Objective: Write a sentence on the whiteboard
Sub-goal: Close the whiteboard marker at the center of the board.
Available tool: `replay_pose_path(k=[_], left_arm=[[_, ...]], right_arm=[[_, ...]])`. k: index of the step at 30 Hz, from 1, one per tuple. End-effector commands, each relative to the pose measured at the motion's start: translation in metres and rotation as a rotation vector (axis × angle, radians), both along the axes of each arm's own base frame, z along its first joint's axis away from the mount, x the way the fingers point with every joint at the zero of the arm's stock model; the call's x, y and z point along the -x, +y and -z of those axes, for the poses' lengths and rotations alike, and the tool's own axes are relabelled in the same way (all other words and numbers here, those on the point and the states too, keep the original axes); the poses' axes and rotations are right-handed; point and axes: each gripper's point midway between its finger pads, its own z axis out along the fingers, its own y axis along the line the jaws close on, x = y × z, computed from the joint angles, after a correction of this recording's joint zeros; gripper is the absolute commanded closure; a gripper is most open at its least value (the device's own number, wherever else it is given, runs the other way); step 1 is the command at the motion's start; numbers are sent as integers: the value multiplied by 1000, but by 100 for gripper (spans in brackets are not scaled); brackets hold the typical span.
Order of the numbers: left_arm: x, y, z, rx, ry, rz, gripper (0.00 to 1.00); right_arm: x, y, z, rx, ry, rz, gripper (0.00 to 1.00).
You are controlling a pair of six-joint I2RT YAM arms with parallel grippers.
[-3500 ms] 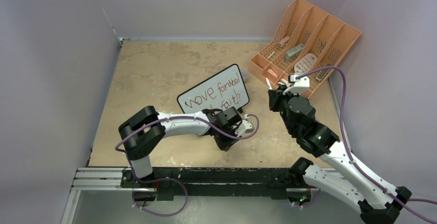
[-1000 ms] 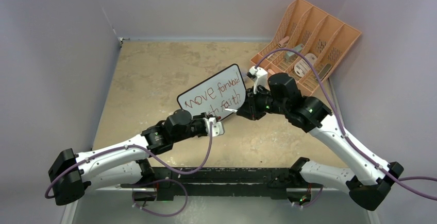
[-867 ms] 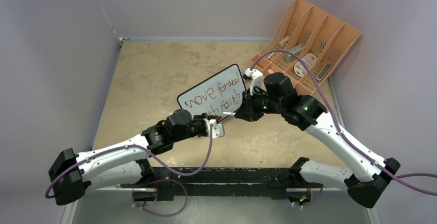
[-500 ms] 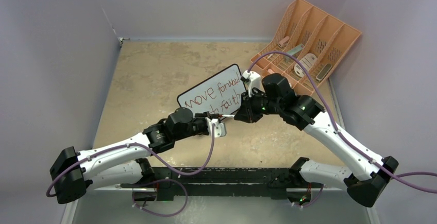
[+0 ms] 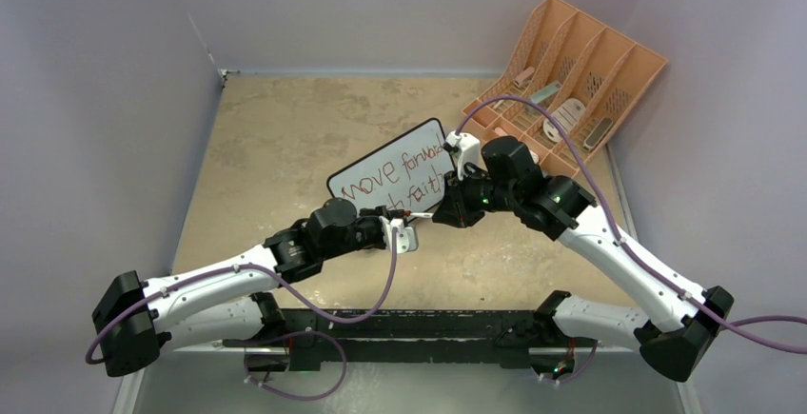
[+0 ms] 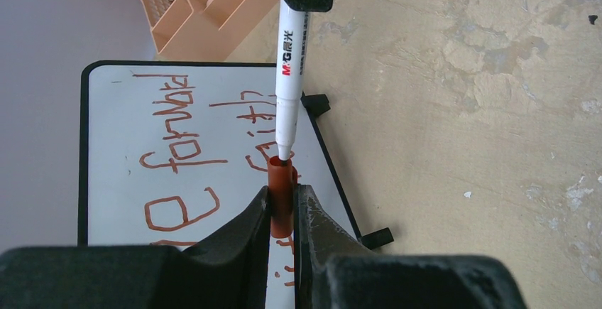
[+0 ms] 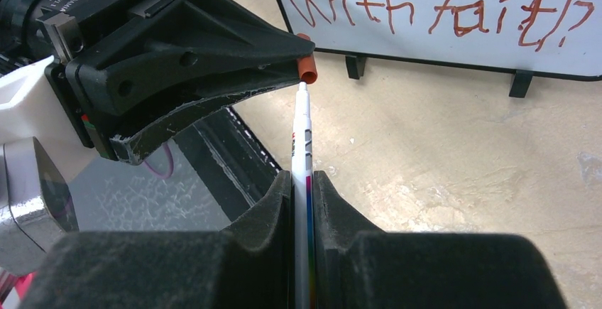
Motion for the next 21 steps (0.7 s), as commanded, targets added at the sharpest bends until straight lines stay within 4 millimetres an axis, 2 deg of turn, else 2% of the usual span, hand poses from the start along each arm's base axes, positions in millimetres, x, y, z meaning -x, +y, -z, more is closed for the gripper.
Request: replay_pose_path(k=[1, 13, 21], left_arm=[[-4, -7, -30, 65, -44, 5, 100], [-1, -6, -30, 64, -37, 12, 100], [0, -8, -32, 69, -30, 22, 100]], right_arm=[[-5, 2, -2, -16, -28, 1, 100], [-13, -3, -2, 4, -48, 47, 100], [-6, 3, -4, -28, -28, 10, 100]])
